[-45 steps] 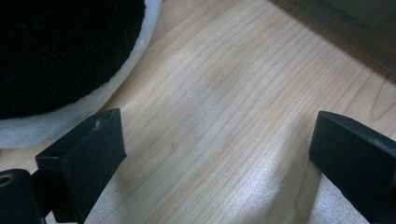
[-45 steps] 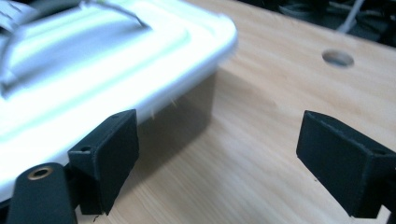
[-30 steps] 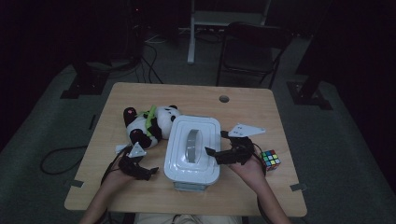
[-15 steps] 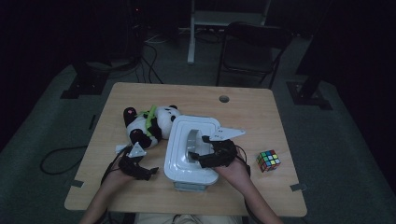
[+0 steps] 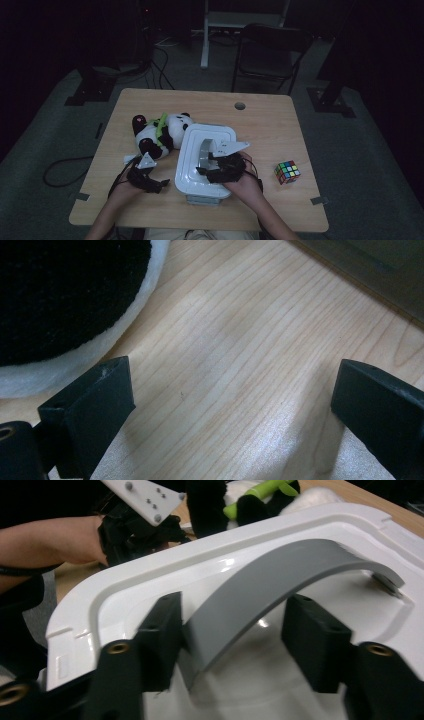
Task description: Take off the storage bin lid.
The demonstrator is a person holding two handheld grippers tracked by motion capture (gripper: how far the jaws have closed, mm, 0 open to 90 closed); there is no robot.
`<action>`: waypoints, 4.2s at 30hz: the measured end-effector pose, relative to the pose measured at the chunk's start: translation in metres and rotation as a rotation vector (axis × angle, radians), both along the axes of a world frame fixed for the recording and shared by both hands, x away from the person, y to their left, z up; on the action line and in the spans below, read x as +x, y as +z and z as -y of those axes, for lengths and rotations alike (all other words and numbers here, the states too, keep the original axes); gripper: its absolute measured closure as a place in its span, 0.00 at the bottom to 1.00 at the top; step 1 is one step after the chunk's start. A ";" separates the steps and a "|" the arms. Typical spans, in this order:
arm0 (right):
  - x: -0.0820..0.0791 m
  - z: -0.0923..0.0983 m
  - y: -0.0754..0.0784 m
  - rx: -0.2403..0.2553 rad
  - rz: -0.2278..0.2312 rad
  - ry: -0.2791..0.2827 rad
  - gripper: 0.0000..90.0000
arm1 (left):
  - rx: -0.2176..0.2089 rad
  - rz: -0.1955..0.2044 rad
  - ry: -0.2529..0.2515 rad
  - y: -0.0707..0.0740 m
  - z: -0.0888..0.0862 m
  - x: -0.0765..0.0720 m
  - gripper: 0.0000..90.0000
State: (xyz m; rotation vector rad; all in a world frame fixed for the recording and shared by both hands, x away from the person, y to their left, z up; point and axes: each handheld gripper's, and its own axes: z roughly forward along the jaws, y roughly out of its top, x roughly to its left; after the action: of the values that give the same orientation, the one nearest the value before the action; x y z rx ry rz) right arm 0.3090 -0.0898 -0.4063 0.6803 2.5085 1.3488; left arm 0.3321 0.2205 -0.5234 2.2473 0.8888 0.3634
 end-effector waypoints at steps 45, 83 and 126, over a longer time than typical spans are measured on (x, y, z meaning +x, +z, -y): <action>0.017 0.031 0.038 0.204 -0.144 0.111 0.83 | -0.001 0.001 0.001 0.000 0.000 0.000 0.05; 0.111 0.115 0.042 0.293 -0.080 -0.273 0.90 | -0.003 0.001 0.000 0.000 0.000 0.000 0.05; 0.164 0.119 -0.074 0.290 -0.298 -0.593 0.95 | -0.006 0.000 -0.005 0.000 -0.001 0.000 0.05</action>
State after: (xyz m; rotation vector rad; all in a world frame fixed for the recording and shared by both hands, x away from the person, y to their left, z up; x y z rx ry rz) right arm 0.4732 -0.2091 -0.4799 1.6349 2.0395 1.4537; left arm 0.3317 0.2213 -0.5234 2.2440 0.8833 0.3578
